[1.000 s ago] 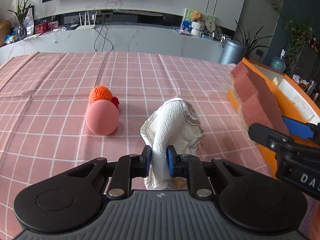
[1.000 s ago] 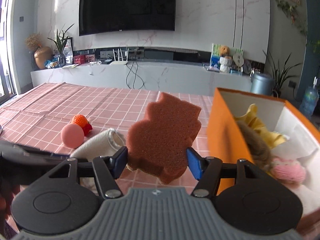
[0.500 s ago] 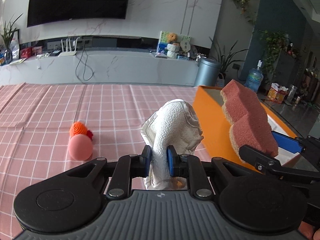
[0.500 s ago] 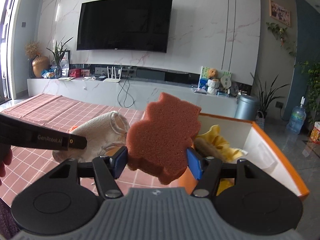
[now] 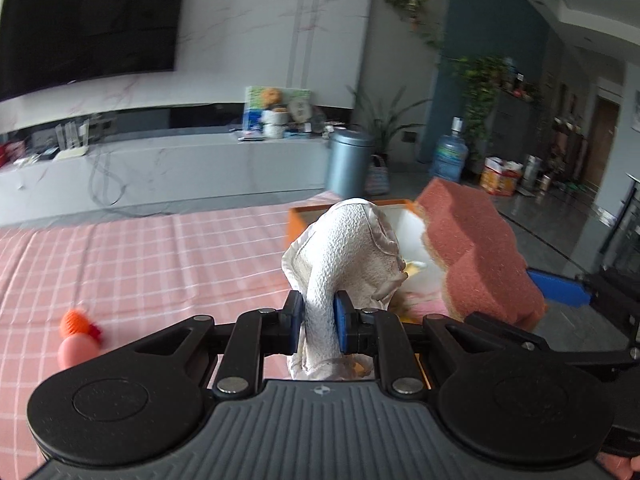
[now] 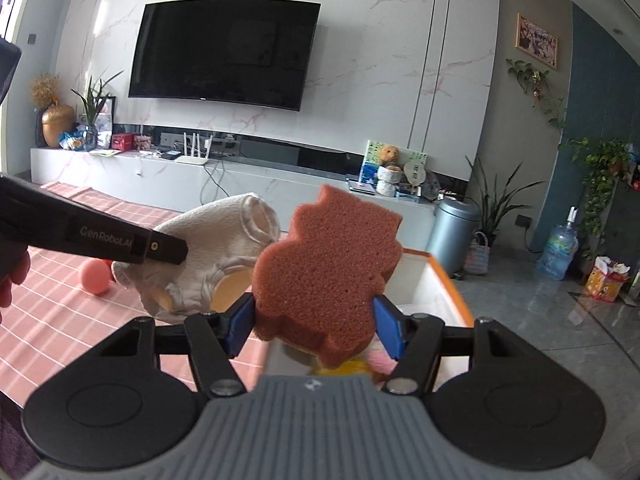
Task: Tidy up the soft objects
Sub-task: 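Carry the mitt with the left gripper while the right gripper carries the sponge over the box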
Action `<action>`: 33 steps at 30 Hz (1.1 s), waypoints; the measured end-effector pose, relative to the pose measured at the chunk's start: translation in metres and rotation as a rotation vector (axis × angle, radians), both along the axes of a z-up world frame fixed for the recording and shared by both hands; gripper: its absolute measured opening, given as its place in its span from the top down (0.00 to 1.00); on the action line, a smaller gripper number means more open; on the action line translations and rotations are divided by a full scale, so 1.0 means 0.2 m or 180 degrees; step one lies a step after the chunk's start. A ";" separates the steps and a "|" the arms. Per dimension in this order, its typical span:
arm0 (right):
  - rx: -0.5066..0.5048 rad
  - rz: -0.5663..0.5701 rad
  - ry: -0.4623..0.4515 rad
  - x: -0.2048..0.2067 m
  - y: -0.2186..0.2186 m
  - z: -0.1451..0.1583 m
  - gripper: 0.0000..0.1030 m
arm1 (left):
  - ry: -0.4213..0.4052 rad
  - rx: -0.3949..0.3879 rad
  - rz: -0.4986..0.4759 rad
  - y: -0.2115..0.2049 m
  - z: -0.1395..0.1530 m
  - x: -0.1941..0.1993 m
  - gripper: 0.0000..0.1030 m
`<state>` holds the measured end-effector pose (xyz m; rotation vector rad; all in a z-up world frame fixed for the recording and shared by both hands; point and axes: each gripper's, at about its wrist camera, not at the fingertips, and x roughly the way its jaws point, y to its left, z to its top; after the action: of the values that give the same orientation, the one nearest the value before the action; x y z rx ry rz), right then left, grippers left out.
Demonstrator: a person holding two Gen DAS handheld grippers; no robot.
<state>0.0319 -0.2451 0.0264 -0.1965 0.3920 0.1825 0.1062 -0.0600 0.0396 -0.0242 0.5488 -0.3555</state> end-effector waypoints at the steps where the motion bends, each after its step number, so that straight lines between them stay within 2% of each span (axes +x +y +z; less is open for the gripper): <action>1: -0.0034 -0.0004 0.0001 0.01 -0.03 0.01 0.39 | -0.0006 0.0018 -0.0042 -0.04 0.00 0.01 0.82; 10: -0.0417 -0.0161 0.0135 0.16 -0.28 0.10 0.39 | -0.0065 0.0285 -0.0354 -0.33 0.01 0.13 0.82; 15: -0.0404 -0.0275 0.0388 0.27 -0.43 0.10 0.39 | -0.0032 0.0493 -0.0519 -0.49 -0.04 0.18 0.82; 26: -0.0599 -0.0257 0.0890 0.48 -0.53 -0.05 0.38 | 0.0165 0.0998 -0.0760 -0.68 -0.22 0.25 0.81; 33: -0.0719 -0.0137 0.1025 0.56 -0.55 -0.10 0.38 | 0.0263 0.1274 -0.0895 -0.74 -0.31 0.27 0.79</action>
<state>0.1437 -0.3558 0.0067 -0.3831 0.7376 0.1270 0.1594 -0.2073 -0.0230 0.4295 0.6997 -0.5141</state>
